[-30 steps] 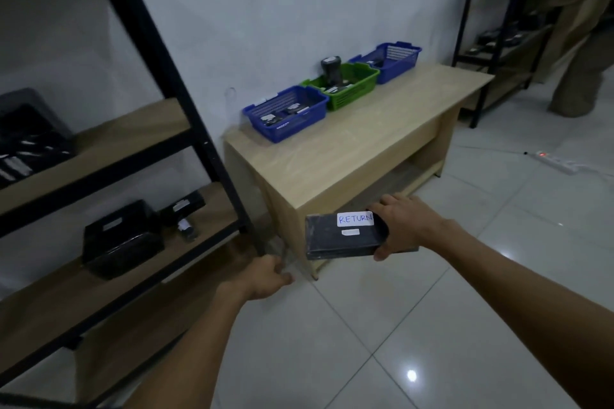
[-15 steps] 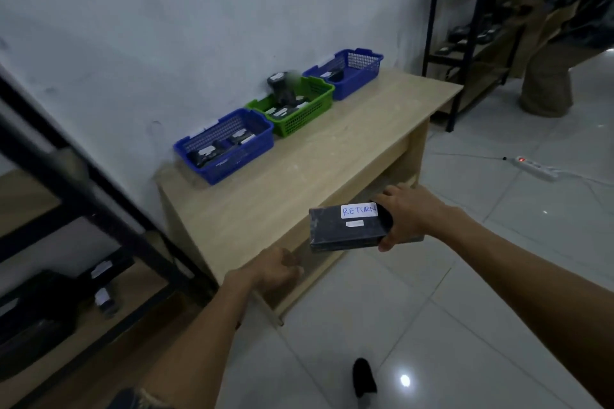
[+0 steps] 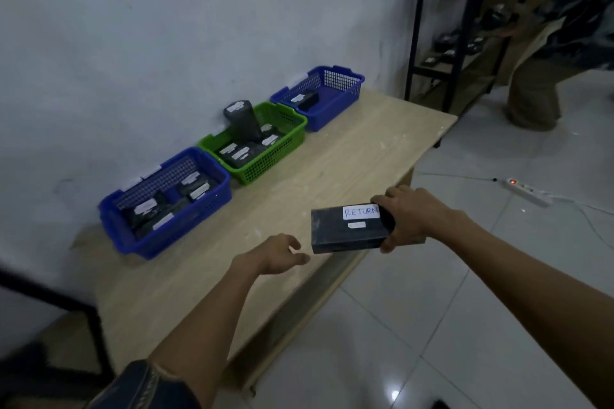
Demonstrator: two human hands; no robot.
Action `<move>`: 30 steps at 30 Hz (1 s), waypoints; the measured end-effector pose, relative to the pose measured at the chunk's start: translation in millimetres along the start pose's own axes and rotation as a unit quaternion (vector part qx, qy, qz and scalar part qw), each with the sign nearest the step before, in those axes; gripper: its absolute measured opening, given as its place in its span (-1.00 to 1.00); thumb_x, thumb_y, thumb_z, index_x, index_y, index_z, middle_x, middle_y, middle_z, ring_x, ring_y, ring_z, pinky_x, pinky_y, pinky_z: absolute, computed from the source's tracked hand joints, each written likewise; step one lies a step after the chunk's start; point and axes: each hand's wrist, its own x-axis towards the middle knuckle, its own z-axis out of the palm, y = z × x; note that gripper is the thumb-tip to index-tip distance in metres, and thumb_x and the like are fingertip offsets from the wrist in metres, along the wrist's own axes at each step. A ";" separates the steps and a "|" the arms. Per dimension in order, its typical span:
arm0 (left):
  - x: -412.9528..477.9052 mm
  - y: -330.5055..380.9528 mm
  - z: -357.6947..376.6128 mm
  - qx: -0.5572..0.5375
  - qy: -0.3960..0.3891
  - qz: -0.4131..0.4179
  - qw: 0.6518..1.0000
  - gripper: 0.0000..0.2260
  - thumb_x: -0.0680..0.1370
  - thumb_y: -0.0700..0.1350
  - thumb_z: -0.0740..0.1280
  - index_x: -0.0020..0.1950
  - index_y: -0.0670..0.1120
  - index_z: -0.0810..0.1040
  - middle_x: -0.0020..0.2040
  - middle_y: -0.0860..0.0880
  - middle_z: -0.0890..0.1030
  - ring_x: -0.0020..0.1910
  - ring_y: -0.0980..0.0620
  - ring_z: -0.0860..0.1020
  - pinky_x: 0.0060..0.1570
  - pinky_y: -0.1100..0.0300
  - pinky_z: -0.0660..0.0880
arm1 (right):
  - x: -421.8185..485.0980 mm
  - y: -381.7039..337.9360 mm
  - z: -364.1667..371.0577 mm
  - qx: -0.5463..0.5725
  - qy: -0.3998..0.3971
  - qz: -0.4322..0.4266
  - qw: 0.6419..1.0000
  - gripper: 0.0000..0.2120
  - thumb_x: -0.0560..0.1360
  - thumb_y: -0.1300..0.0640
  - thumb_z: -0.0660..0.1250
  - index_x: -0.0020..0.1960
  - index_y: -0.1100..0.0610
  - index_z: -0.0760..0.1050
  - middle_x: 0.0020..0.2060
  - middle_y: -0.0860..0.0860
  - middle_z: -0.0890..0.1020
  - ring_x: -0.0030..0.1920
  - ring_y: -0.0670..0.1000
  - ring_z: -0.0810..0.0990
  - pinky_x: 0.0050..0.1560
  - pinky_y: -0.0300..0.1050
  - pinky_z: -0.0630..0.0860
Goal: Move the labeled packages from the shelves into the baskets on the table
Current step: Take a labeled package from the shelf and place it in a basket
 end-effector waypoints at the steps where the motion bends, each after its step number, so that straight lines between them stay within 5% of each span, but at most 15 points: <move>1: 14.9 5.3 -7.1 0.002 0.004 -0.005 1.000 -0.48 0.54 0.16 0.32 0.40 -0.10 0.41 0.31 -0.11 0.51 0.22 -0.04 0.52 0.14 0.18 0.42 | 15.9 12.1 -2.4 -0.002 0.003 -0.006 1.000 -0.04 0.24 -0.36 0.43 0.48 0.00 0.16 0.28 0.03 0.40 0.26 0.08 0.38 0.20 0.00 0.38; 15: 193.9 87.7 -89.4 -0.044 0.022 -0.078 0.996 -0.48 0.55 0.17 0.31 0.39 -0.10 0.42 0.32 -0.11 0.50 0.20 -0.05 0.51 0.11 0.17 0.43 | 233.0 184.0 -75.8 -0.030 -0.023 -0.096 0.995 -0.08 0.25 -0.31 0.46 0.47 -0.01 0.18 0.27 0.04 0.41 0.25 0.07 0.37 0.18 -0.02 0.34; 30: 391.6 110.6 -225.6 -0.078 0.082 -0.090 0.990 -0.55 0.54 0.09 0.34 0.30 -0.17 0.51 0.26 -0.11 0.56 0.19 -0.08 0.54 0.12 0.18 0.42 | 472.2 263.3 -136.3 -0.075 -0.018 -0.148 0.986 -0.09 0.24 -0.35 0.44 0.45 -0.02 0.21 0.31 0.03 0.40 0.27 0.07 0.38 0.24 0.01 0.37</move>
